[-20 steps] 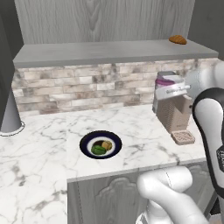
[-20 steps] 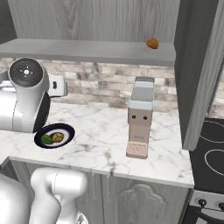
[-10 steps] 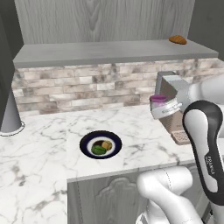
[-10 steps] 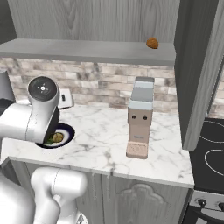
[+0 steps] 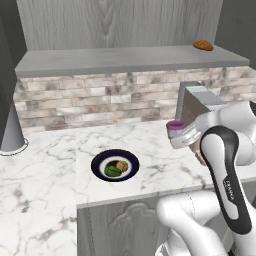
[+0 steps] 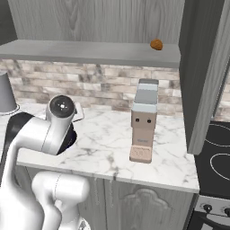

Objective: Pick the avocado and bread from the counter and place them on the plate. Then pick the jam from the cabinet and place it next to the plate. Lastly close the cabinet door.

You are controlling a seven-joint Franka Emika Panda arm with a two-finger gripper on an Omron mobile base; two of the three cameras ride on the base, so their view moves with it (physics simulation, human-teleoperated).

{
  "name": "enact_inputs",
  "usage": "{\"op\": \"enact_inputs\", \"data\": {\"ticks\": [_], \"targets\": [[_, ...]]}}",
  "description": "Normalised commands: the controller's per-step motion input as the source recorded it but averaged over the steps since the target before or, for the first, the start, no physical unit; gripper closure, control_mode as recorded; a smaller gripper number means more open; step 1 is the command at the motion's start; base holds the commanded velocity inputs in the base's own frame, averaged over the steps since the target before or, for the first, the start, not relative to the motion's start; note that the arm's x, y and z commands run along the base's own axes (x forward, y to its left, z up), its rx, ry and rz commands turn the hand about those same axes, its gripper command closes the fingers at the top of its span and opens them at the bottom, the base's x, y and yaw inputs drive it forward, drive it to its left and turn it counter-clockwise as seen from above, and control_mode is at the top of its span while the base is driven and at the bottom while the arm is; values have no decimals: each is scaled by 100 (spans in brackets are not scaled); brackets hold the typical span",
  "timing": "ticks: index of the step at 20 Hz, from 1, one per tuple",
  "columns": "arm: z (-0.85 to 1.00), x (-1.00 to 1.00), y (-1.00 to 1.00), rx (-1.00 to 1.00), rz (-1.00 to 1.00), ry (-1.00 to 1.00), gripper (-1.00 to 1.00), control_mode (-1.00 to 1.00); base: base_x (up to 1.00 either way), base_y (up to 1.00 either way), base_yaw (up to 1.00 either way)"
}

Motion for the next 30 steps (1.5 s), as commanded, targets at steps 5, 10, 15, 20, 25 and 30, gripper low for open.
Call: {"op": "enact_inputs", "data": {"ticks": [5, 10, 15, 20, 25, 30], "targets": [[-44, 29, -16, 0, 12, -5, 100, -100, 0, 0, 0], [-46, 13, -7, -1, 12, -9, 100, -100, 0, 0, 0], [-56, 10, -13, -4, 7, -10, 100, -100, 0, 0, 0], [-55, 19, -11, -5, 3, -5, 100, -100, 0, 0, 0], [-48, 30, 0, -5, 0, -2, 100, -100, 0, 0, 0], [-30, 36, 0, -1, 0, 0, 100, -100, 0, 0, 0]]}}
